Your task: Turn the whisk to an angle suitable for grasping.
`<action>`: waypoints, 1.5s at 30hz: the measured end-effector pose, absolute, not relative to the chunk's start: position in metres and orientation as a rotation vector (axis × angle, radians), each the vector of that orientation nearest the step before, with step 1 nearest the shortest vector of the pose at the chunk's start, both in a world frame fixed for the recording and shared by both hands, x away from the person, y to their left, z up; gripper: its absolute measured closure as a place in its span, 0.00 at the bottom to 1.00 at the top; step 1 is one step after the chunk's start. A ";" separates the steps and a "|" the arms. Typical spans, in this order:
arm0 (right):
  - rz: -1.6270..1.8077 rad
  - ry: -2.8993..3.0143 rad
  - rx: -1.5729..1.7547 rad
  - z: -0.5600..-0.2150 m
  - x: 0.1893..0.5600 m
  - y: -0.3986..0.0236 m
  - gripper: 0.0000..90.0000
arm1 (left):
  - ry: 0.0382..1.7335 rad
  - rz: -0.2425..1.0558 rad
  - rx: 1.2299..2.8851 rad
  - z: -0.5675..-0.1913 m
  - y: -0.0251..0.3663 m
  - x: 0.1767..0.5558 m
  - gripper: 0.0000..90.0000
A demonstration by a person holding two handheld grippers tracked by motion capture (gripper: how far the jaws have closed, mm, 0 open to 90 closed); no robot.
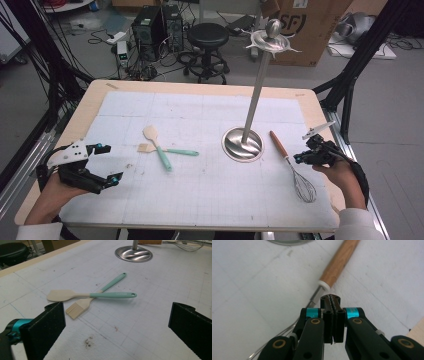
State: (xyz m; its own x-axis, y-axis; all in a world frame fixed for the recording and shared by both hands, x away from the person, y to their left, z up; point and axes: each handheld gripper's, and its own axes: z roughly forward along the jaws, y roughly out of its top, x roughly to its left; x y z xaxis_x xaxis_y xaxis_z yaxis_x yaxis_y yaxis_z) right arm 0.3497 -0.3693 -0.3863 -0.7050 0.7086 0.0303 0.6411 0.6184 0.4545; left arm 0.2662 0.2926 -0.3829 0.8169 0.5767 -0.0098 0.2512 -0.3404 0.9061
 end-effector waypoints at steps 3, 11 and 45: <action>0.634 2.700 1.146 -0.391 0.355 -0.369 1.00 | 0.617 0.375 1.930 -0.383 0.292 0.265 0.02; 0.549 2.744 1.155 -0.404 0.369 -0.358 1.00 | 0.623 0.377 1.926 -0.384 0.296 0.266 0.02; 0.741 2.679 1.088 -0.377 0.364 -0.342 0.77 | 0.626 0.383 1.918 -0.383 0.297 0.263 0.02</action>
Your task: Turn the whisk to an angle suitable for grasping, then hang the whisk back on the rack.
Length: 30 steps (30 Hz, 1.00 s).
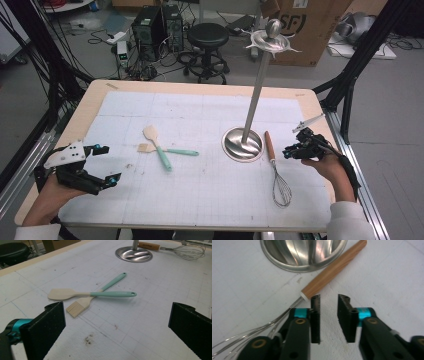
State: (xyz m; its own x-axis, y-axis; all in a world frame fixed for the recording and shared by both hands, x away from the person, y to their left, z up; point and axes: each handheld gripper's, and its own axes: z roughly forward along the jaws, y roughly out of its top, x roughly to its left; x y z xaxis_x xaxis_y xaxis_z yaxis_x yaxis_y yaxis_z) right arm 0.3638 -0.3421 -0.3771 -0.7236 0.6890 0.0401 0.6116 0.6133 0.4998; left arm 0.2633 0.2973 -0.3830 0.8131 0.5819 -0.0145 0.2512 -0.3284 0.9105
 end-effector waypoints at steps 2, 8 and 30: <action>0.757 2.660 1.078 -0.373 0.361 -0.340 0.66 | 0.623 0.387 1.916 -0.382 0.297 0.263 0.02; 0.761 2.659 1.027 -0.361 0.352 -0.341 0.14 | 0.620 0.388 1.910 -0.380 0.297 0.266 0.02; 0.828 2.585 0.958 -0.324 0.336 -0.340 0.01 | 0.619 0.392 1.901 -0.378 0.298 0.266 0.02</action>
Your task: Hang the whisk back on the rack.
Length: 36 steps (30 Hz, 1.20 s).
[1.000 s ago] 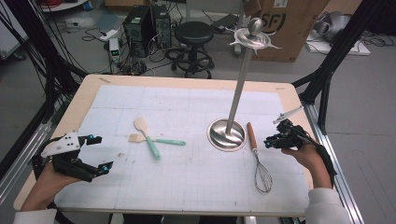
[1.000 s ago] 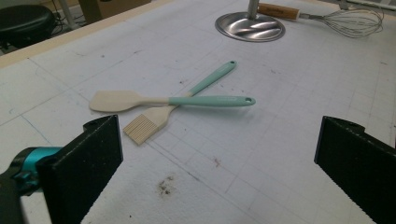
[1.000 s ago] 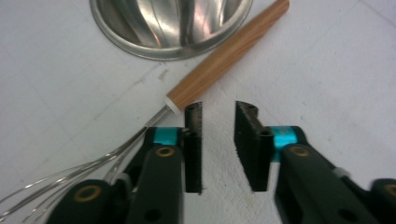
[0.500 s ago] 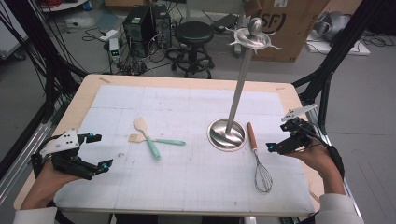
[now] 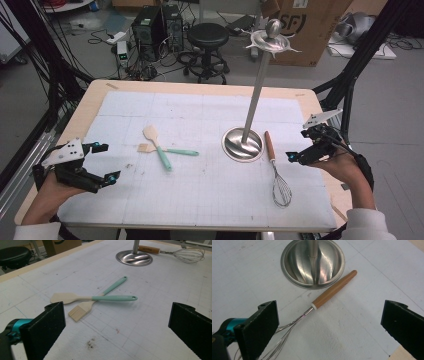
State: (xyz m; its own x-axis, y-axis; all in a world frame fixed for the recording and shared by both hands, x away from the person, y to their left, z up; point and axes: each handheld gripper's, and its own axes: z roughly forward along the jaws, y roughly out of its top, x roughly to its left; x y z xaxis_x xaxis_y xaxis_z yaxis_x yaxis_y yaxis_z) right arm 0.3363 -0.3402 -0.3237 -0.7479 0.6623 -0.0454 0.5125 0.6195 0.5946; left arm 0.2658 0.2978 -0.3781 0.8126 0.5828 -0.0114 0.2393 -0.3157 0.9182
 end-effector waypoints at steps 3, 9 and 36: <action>0.820 2.584 0.960 -0.323 0.338 -0.339 0.01 | 0.615 0.392 1.907 -0.378 0.298 0.266 0.02; 0.797 2.607 0.957 -0.325 0.343 -0.332 0.01 | 0.613 0.392 1.904 -0.378 0.298 0.265 0.02; 0.640 2.691 1.074 -0.386 0.378 -0.305 0.01 | 0.612 0.389 1.904 -0.378 0.298 0.265 0.02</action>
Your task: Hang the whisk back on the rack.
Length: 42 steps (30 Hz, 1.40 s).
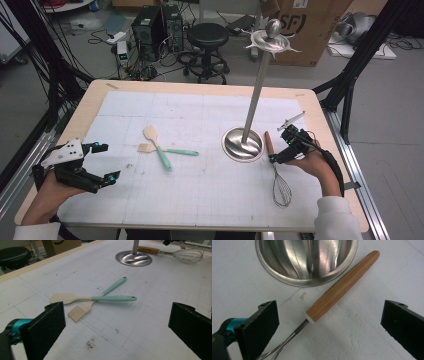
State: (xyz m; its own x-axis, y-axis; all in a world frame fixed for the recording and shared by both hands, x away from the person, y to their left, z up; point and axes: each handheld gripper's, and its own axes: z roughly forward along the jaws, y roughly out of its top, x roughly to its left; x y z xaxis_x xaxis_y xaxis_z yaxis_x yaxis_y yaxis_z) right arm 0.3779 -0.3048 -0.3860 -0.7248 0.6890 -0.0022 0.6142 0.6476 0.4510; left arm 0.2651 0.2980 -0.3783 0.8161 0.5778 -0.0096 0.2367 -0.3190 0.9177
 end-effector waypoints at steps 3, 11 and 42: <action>0.603 2.698 1.073 -0.390 0.380 -0.301 0.01 | 0.612 0.389 1.905 -0.378 0.298 0.265 0.02; 0.563 2.717 1.099 -0.402 0.383 -0.296 0.01 | 0.611 0.389 1.905 -0.378 0.297 0.265 0.02; 0.457 2.743 1.185 -0.414 0.398 -0.284 0.48 | 0.608 0.384 1.906 -0.379 0.298 0.265 0.02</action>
